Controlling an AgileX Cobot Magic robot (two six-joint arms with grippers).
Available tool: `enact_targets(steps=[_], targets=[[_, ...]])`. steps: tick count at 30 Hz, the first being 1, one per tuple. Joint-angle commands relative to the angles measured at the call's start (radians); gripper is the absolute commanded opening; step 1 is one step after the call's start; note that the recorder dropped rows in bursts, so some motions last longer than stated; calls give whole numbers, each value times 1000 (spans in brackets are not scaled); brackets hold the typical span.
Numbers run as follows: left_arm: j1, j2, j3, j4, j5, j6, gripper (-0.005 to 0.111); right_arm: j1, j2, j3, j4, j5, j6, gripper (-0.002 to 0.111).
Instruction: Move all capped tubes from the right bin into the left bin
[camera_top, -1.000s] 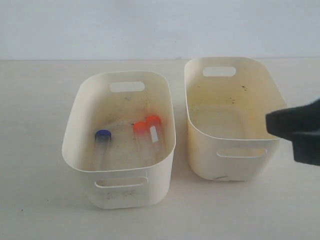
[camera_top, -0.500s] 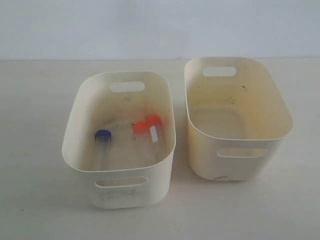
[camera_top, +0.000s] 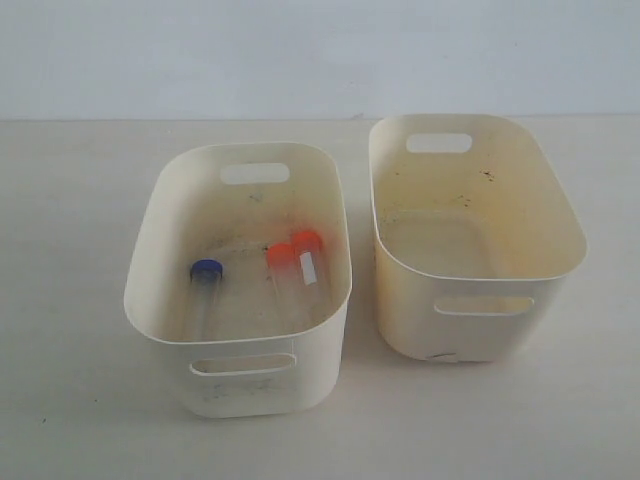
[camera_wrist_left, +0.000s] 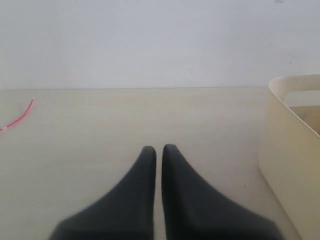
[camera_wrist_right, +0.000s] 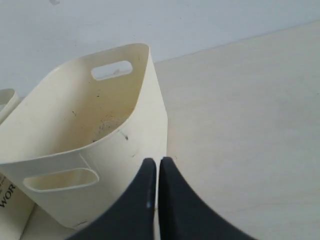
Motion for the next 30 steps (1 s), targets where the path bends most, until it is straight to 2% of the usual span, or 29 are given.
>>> enact_targets(steps=[1, 3, 8, 12, 30], targets=[[0, -4, -3, -2, -7, -2, 4, -3, -5, 5, -7, 10, -5, 1], [0, -4, -3, -2, -7, -2, 4, -3, -5, 5, 0, 8, -5, 1], [0, -4, -3, -2, -7, -2, 4, -3, -5, 5, -180, 19, -5, 1], [0, -4, -3, -2, -7, -2, 4, -3, -5, 5, -235, 17, -5, 1], [0, -4, -3, -2, -7, -2, 4, -3, -5, 5, -235, 22, -5, 1]])
